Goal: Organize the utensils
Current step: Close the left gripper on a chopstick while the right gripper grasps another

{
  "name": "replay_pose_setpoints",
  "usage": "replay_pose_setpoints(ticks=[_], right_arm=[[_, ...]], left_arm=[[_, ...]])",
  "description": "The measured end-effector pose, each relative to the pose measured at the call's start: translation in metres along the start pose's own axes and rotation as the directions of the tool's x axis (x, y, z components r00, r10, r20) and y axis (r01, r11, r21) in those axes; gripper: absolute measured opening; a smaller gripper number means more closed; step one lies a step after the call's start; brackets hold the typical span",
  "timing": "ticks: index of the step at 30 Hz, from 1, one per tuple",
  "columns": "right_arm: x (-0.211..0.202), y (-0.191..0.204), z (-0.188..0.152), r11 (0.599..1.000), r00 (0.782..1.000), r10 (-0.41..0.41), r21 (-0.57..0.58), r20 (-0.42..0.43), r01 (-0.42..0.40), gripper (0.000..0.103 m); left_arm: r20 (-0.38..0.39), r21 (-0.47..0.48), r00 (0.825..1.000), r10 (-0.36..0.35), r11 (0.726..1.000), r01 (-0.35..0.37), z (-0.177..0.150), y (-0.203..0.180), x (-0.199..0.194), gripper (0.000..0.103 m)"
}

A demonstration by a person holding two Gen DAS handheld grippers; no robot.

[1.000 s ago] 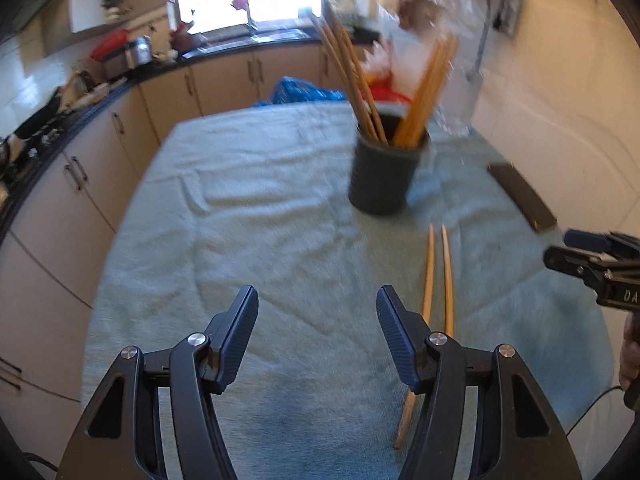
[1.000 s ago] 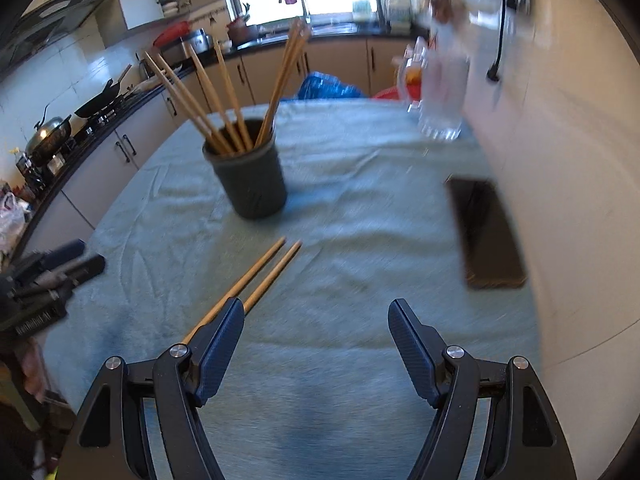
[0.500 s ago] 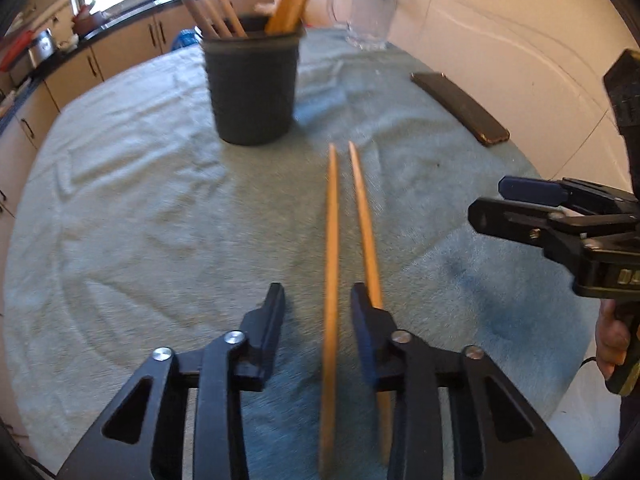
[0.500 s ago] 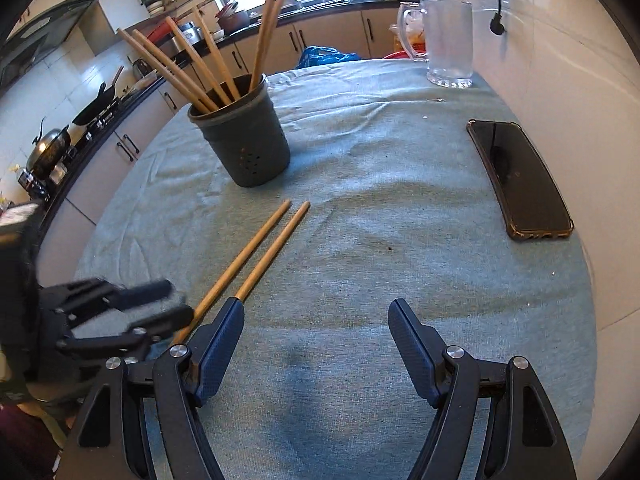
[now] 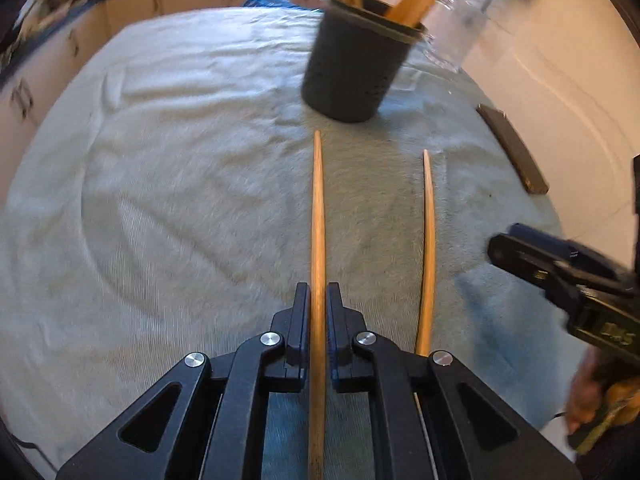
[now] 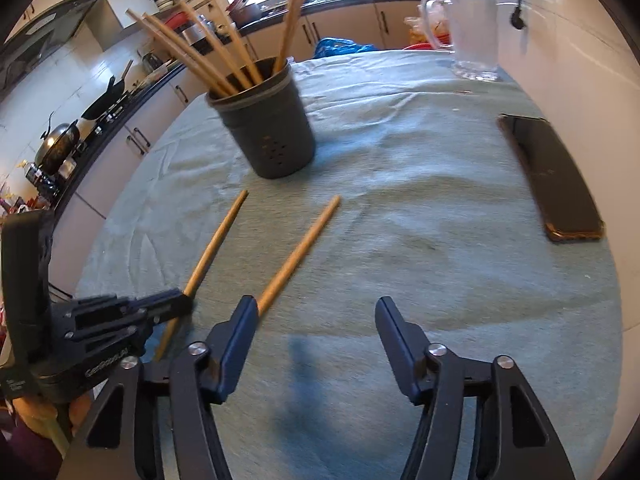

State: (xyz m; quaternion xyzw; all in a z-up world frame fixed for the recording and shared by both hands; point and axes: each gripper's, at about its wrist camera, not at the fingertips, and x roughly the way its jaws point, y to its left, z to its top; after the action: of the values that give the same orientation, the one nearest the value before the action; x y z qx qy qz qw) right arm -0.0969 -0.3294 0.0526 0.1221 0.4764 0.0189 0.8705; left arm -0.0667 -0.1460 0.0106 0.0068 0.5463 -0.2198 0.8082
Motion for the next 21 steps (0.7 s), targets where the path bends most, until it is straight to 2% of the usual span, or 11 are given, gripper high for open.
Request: replay_pose_setpoints(ticks=[5,7,9,10,11,14,18,21], right_arm=[[0.023,0.025,0.008,0.998,0.999,-0.035,-0.057,-0.013,0.034,0.057],[0.033,0.034,0.009,0.994,0.997,-0.071,-0.085,-0.020,0.069,0.051],[0.043,0.038,0.008,0.991,0.995,-0.090,-0.098,-0.040,0.086,0.030],[0.045,0.039,0.007,0.990,0.994,-0.100,-0.103,-0.041,0.095,0.026],[0.043,0.040,0.006,0.987,0.993,-0.111,-0.117,-0.033,0.107,0.019],[0.038,0.035,0.002,0.989,0.993,-0.102,-0.113,-0.055,0.095,0.016],[0.026,0.019,-0.009,0.986,0.987,-0.138,-0.109,-0.084,0.128,0.016],[0.021,0.008,-0.013,0.985,0.983,-0.156,-0.093,-0.097,0.147,0.020]], left_arm=[[0.004,-0.105,0.998,-0.057,0.993,0.057,-0.012,0.016,-0.006,0.007],[0.010,-0.121,0.997,-0.071,0.990,0.071,-0.012,0.019,-0.010,0.007],[0.015,-0.126,0.997,-0.074,0.989,0.076,-0.014,0.019,-0.011,0.007],[0.017,-0.128,0.997,-0.074,0.989,0.076,-0.014,0.018,-0.011,0.007],[0.020,-0.130,0.997,-0.073,0.989,0.075,-0.014,0.017,-0.011,0.007],[0.024,-0.122,0.998,-0.064,0.990,0.066,-0.015,0.014,-0.013,0.007],[0.008,-0.124,0.997,-0.073,0.989,0.074,-0.011,0.015,-0.014,0.008],[0.003,-0.122,0.997,-0.075,0.990,0.075,-0.004,0.016,-0.012,0.016]])
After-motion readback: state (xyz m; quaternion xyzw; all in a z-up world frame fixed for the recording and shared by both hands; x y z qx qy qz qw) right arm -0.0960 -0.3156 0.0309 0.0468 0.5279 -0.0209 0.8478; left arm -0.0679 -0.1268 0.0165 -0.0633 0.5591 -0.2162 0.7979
